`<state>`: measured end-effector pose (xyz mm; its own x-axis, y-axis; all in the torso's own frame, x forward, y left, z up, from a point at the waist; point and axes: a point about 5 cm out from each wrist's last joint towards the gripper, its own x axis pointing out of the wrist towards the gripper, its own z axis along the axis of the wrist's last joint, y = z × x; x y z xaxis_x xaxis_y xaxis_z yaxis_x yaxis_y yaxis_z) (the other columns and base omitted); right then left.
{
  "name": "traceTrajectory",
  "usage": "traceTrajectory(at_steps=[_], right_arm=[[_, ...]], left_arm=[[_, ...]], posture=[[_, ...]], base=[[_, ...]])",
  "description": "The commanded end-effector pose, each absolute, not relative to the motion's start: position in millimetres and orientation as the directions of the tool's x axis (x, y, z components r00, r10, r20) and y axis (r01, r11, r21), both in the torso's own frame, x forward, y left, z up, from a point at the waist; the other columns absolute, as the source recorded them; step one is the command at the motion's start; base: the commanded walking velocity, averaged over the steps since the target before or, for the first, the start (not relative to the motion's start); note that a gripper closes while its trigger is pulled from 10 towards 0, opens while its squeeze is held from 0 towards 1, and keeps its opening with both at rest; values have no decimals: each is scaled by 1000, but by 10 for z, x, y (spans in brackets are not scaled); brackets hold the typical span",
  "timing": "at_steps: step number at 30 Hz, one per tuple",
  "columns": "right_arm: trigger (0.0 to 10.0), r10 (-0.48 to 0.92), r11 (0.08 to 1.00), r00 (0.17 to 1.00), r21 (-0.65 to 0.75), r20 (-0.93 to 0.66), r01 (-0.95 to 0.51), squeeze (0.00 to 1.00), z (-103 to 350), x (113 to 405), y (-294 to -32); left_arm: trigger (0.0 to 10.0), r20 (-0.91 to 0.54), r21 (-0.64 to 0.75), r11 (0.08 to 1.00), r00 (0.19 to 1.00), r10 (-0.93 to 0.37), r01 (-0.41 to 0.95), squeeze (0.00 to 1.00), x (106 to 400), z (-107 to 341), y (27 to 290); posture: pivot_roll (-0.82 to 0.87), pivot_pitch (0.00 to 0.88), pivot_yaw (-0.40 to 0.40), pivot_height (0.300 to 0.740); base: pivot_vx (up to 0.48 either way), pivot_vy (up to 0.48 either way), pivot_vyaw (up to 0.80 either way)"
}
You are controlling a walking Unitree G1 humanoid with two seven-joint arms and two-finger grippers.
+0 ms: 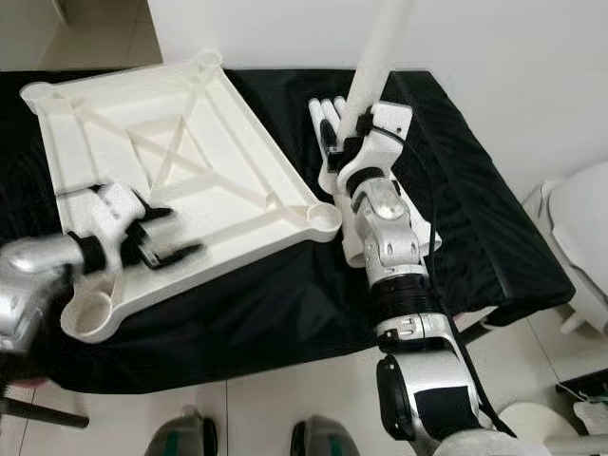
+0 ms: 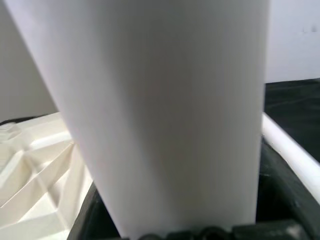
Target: Building children table
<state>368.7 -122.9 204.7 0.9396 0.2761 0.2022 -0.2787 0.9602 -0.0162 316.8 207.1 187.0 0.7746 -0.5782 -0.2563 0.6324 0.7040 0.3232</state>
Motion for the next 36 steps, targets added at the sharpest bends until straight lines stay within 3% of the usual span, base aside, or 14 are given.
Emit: traceTrajectory(at_steps=[1,6,7,10,12,14,17,21,23,31,36], right_arm=[[10000,353,936,918,-62,182,-348,0,2016,3679,-1181],[10000,392,920,904,-104,172,-379,0,1998,3671,-1175],[10000,400,915,903,-123,158,-384,0,1986,3685,-1197],[10000,403,914,903,-127,152,-386,0,1984,3692,-1204],[10000,436,897,890,-144,135,-418,0,1976,3697,-1194],[10000,436,897,890,-144,135,-418,0,1976,3697,-1194],[10000,498,860,860,-188,110,-474,0,1955,3693,-1167],[10000,516,848,851,-201,99,-490,0,1953,3702,-1169],[10000,539,830,838,-226,86,-510,0,1965,3717,-1177],[10000,566,809,820,-250,89,-532,0,2007,3733,-1173],[10000,581,797,809,-270,96,-540,0,2050,3738,-1188]], left_arm=[[10000,-169,334,807,873,-457,487,0,3361,1946,2123],[10000,-69,296,844,891,-448,447,0,3477,2096,2009],[10000,34,204,827,841,-541,524,0,3508,2290,1760],[10000,74,170,809,811,-580,563,0,3506,2370,1662],[10000,140,148,738,725,-674,658,0,3485,2549,1436],[10000,140,148,738,725,-674,658,0,3485,2549,1436],[10000,212,160,596,563,-799,787,0,3424,2835,1148],[10000,243,164,537,494,-835,827,0,3405,2991,1051],[10000,244,203,467,417,-876,861,0,3389,3150,919],[10000,262,160,377,329,-907,912,0,3354,3246,748],[10000,255,86,232,204,-945,969,0,3171,3155,537]], posture=[[-9,0,-25,740],[-11,0,-29,740],[-13,0,-34,740],[-13,0,-34,740],[-9,0,-38,740],[-9,0,-38,740],[-9,0,-44,740],[-7,0,-45,740],[-12,0,-47,740],[-23,0,-40,740],[-31,0,-34,740]], base=[[0,0,0],[0,0,0],[0,0,0],[0,0,0],[0,0,0],[0,0,0],[0,0,0],[0,0,0],[0,0,0],[0,0,0],[0,0,0]])
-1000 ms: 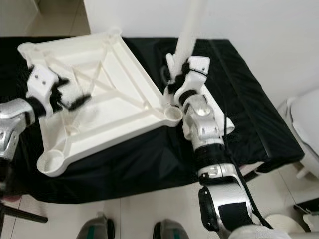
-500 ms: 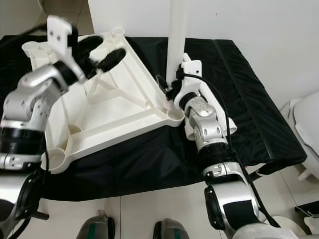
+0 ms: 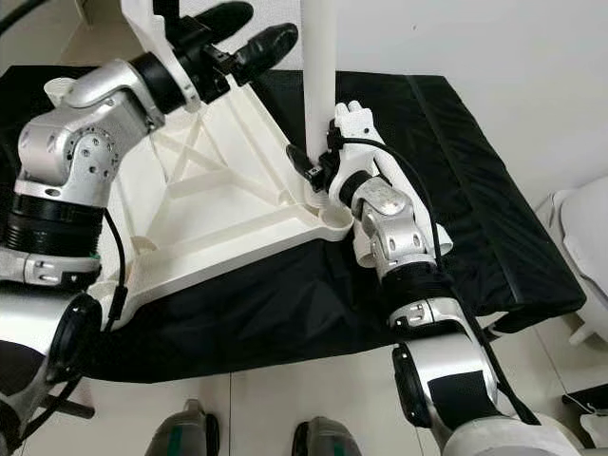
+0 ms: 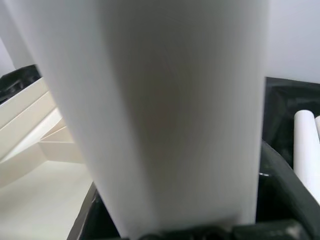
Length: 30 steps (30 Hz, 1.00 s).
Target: Building children table
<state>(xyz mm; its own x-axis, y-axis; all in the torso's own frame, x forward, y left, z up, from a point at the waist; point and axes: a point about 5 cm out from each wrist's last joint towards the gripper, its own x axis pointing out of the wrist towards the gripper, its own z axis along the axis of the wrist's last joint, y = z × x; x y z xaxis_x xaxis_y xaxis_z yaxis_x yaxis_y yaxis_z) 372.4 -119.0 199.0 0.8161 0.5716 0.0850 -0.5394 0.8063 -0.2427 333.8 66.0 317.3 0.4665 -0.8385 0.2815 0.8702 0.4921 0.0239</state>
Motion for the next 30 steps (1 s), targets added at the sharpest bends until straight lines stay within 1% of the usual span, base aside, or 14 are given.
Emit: traceTrajectory(at_steps=[1,4,7,10,14,16,27,30], right_arm=[[10000,584,794,806,-276,96,-543,0,2054,3740,-1189],[10000,597,783,797,-284,94,-553,0,2059,3744,-1181],[10000,612,771,786,-289,88,-568,0,2058,3743,-1160],[10000,625,758,777,-296,77,-581,0,2048,3740,-1140],[10000,649,736,758,-306,66,-604,0,2031,3722,-1105],[10000,664,721,746,-310,52,-620,0,2000,3706,-1072],[10000,680,702,733,-308,23,-642,0,1905,3672,-1025],[10000,683,700,730,-304,19,-647,0,1885,3662,-1015]], left_arm=[[10000,248,76,209,184,-951,975,0,3144,3138,499],[10000,233,59,180,162,-959,982,0,3122,3122,444],[10000,247,25,156,145,-958,988,0,3126,3187,409],[10000,252,31,158,145,-957,987,0,3138,3244,392],[10000,239,48,186,170,-956,981,0,3172,3288,365],[10000,225,62,225,206,-952,972,0,3219,3327,334],[10000,229,82,276,251,-941,958,0,3286,3370,244],[10000,238,87,303,276,-931,949,0,3314,3394,213]], posture=[[-32,0,-32,740],[-29,0,-33,740],[-27,0,-36,740],[-24,0,-38,740],[-22,0,-39,740],[-23,0,-36,740],[-30,0,-27,740],[-31,0,-26,740]], base=[[0,0,0],[0,0,0],[0,0,0],[0,0,0],[0,0,0],[0,0,0],[0,0,0],[0,0,0]])
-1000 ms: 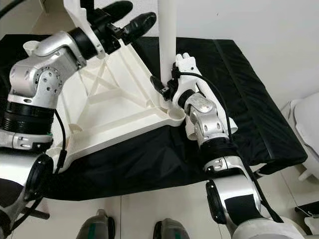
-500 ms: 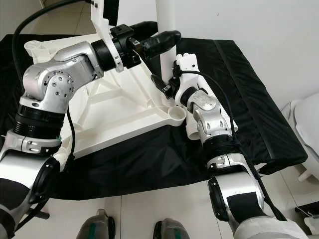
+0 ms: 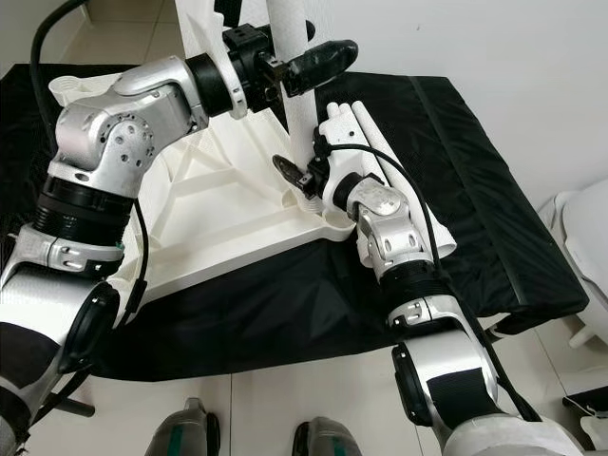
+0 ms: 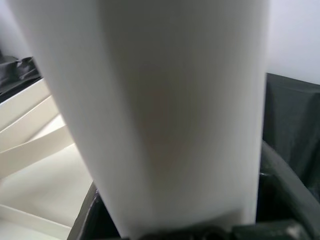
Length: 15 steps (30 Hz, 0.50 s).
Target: Building children table
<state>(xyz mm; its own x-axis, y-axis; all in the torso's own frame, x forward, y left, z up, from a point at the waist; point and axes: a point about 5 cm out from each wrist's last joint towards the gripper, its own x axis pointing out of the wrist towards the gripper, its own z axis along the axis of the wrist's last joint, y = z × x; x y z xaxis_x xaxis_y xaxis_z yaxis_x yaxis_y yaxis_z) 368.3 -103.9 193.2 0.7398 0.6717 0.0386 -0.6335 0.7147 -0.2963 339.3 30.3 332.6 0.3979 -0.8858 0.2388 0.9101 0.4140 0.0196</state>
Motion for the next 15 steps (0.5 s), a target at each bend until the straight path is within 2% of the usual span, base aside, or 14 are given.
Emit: traceTrajectory(at_steps=[1,2,3,15], right_arm=[[10000,683,700,730,-304,19,-646,0,1883,3662,-1012],[10000,683,700,730,-304,19,-646,0,1883,3662,-1012],[10000,680,703,732,-301,20,-645,0,1883,3665,-1011],[10000,659,729,752,-278,35,-626,0,1899,3686,-1029]], left_arm=[[6941,253,76,316,289,-923,946,0,3328,3412,214],[6941,253,76,316,289,-923,946,0,3328,3412,214],[0,269,74,327,297,-916,942,0,3343,3433,221],[0,286,118,371,326,-901,921,0,3393,3500,261]], posture=[[-31,0,-26,740],[-31,0,-26,740],[-30,0,-26,740],[-26,0,-30,740]], base=[[0,0,0],[0,0,0],[0,0,0],[0,0,0]])
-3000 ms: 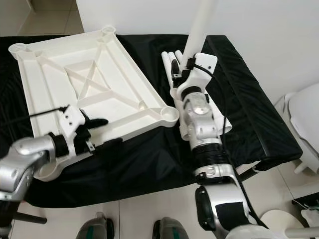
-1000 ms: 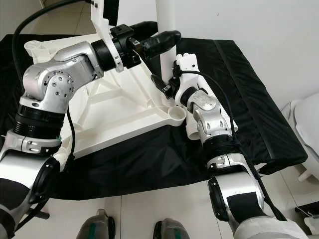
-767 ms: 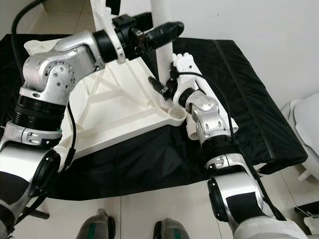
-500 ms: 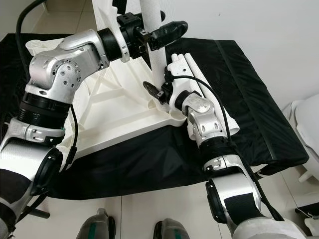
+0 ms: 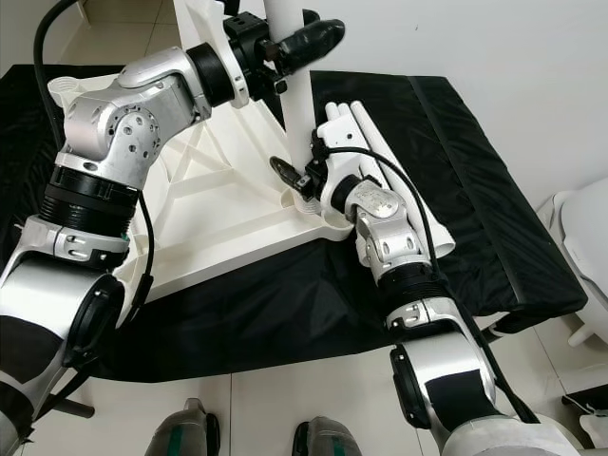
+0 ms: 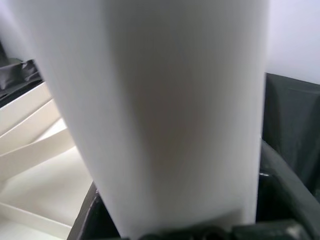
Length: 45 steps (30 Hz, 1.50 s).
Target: Building children table
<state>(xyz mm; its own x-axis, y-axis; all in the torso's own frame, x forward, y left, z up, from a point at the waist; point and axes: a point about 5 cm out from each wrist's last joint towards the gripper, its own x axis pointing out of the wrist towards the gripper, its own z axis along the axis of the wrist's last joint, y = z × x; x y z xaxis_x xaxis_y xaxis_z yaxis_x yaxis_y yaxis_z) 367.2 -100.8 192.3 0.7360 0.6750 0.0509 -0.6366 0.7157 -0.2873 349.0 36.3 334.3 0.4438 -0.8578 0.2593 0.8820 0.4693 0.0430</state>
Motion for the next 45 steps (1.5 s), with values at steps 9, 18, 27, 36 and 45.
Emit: traceTrajectory(at_steps=[9,18,27,36,45], right_arm=[[10000,617,776,782,-236,87,-585,1000,1961,3711,-1065],[10000,482,871,859,-198,174,-449,1000,2023,3697,-922],[10000,295,951,921,-171,256,-257,0,2070,3613,-637],[10000,92,994,966,-85,242,-74,0,2121,3577,-612],[10000,40,998,970,-53,241,-28,0,2163,3578,-627]], left_arm=[[4196,286,141,420,369,-884,896,0,3454,3552,299],[10000,302,127,555,501,-811,822,0,3522,3675,315],[10000,323,109,630,572,-754,769,0,3503,3750,290],[10000,312,152,686,624,-716,711,0,3536,3719,292],[10000,310,149,692,631,-711,706,0,3517,3686,275]], posture=[[-28,0,-25,740],[-26,0,-25,740],[-15,0,-29,740],[-9,0,-30,740],[-11,0,-26,740]], base=[[0,0,0],[0,0,0],[0,0,0],[0,0,0],[0,0,0]])
